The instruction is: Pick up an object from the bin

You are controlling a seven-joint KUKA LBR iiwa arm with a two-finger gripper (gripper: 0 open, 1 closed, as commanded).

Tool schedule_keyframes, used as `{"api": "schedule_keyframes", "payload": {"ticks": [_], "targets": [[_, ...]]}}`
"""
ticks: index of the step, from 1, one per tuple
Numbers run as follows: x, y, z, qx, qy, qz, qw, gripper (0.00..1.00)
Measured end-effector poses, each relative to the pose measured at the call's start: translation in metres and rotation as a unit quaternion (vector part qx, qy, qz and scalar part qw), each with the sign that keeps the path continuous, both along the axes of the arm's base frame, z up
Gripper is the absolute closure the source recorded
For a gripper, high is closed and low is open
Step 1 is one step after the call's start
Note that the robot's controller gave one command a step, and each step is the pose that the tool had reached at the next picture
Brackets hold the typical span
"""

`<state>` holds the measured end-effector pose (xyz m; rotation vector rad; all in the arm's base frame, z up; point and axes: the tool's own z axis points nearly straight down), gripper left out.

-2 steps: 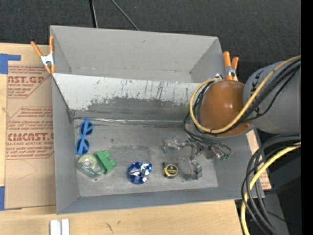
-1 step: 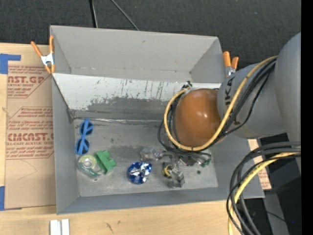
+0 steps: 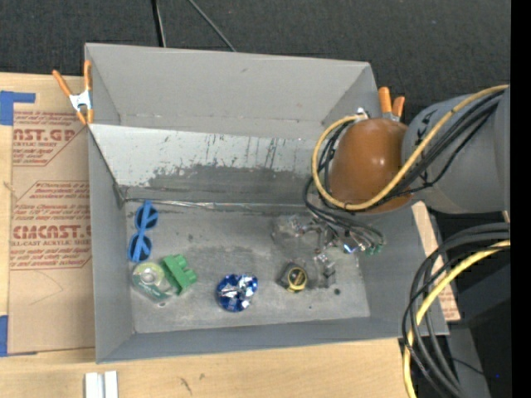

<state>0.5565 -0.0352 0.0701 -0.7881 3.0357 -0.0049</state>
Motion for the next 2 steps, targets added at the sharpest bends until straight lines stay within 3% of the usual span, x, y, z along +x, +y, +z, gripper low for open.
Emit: {"api": "schedule_keyframes", "payload": {"ticks": [1,2], "targets": [[-0.036,0.035,-0.001,0.002,0.0040,0.064,0.9980,0.00],[-0.025,-0.048,0.000,0.000,0.0017,0.015,0.9999,0.00]]}}
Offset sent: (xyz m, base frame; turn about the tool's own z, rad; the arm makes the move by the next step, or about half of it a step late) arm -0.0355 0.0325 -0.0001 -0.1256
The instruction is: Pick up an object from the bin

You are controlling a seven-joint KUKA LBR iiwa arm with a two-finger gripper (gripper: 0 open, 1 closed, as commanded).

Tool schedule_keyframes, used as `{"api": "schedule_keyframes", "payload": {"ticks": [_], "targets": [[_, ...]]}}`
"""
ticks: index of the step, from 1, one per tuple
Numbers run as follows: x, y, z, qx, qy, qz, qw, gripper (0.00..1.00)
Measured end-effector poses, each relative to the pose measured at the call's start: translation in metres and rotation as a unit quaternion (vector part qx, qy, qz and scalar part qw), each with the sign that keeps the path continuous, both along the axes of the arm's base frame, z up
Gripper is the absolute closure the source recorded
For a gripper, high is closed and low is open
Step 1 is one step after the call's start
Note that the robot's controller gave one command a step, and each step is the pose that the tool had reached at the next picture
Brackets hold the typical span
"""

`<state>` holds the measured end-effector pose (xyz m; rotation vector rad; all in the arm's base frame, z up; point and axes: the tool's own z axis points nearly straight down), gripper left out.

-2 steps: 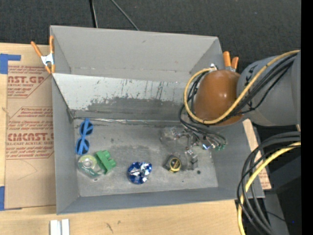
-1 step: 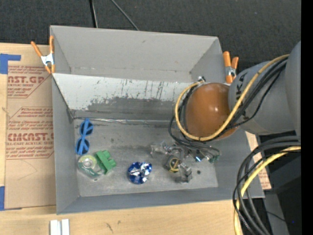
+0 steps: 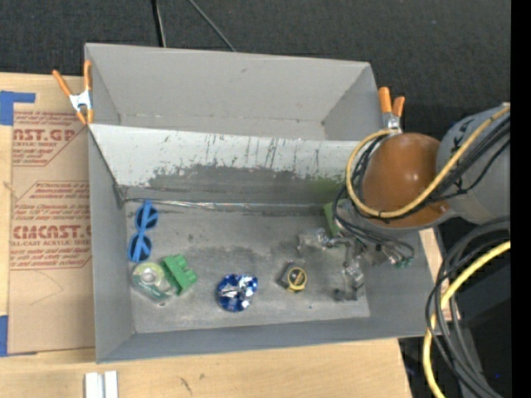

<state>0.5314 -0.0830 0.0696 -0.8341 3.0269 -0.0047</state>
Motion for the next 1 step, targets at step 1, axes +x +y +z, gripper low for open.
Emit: {"api": "schedule_keyframes", "payload": {"ticks": [1], "targets": [[-0.0060,0.0775,-0.0004,0.003,0.0014,0.113,0.9936,0.00]]}}
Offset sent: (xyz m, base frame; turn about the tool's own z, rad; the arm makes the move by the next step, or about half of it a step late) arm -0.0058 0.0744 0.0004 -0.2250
